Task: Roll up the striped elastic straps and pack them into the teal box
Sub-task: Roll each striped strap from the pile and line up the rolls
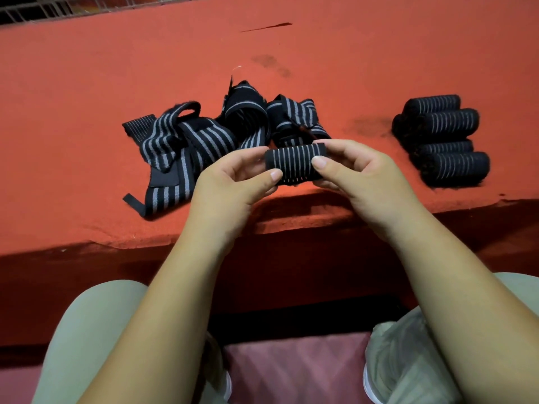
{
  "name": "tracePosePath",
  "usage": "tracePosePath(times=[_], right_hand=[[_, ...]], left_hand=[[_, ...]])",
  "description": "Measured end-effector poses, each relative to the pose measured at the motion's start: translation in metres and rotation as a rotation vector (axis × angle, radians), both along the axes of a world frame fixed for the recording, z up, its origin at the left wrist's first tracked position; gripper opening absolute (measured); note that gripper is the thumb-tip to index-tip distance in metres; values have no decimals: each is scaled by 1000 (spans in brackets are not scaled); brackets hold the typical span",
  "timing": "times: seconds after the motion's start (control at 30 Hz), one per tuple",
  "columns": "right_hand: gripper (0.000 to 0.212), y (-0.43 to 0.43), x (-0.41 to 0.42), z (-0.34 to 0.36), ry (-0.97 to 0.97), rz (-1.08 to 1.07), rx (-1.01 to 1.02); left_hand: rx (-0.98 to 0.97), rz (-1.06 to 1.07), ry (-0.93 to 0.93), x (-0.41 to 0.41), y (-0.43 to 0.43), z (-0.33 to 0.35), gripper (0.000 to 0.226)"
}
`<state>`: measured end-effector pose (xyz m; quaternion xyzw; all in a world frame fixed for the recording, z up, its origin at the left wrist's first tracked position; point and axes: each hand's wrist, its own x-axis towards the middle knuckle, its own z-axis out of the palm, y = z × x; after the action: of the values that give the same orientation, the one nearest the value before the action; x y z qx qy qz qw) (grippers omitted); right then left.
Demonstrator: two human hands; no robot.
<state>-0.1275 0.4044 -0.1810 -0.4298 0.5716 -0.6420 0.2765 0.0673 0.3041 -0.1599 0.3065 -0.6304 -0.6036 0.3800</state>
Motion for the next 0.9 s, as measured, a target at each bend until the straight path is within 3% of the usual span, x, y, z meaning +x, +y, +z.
tracePosePath(times=[0.37,0.53,0.7,0.9], right_hand=[[23,21,-32,16,94,-115,16],[38,32,-49,22,143,-162,65],[32,46,-67,29,127,-188,33],[22,64,-90,32,94,-194,23]], left_hand=[[-249,12,-103,-51,15,7,30],[-246,-23,-113,-69,18,17,33],[-347,-89,-153,-90,19,25,51],[-369,-209,-167,-116,20,28,44]])
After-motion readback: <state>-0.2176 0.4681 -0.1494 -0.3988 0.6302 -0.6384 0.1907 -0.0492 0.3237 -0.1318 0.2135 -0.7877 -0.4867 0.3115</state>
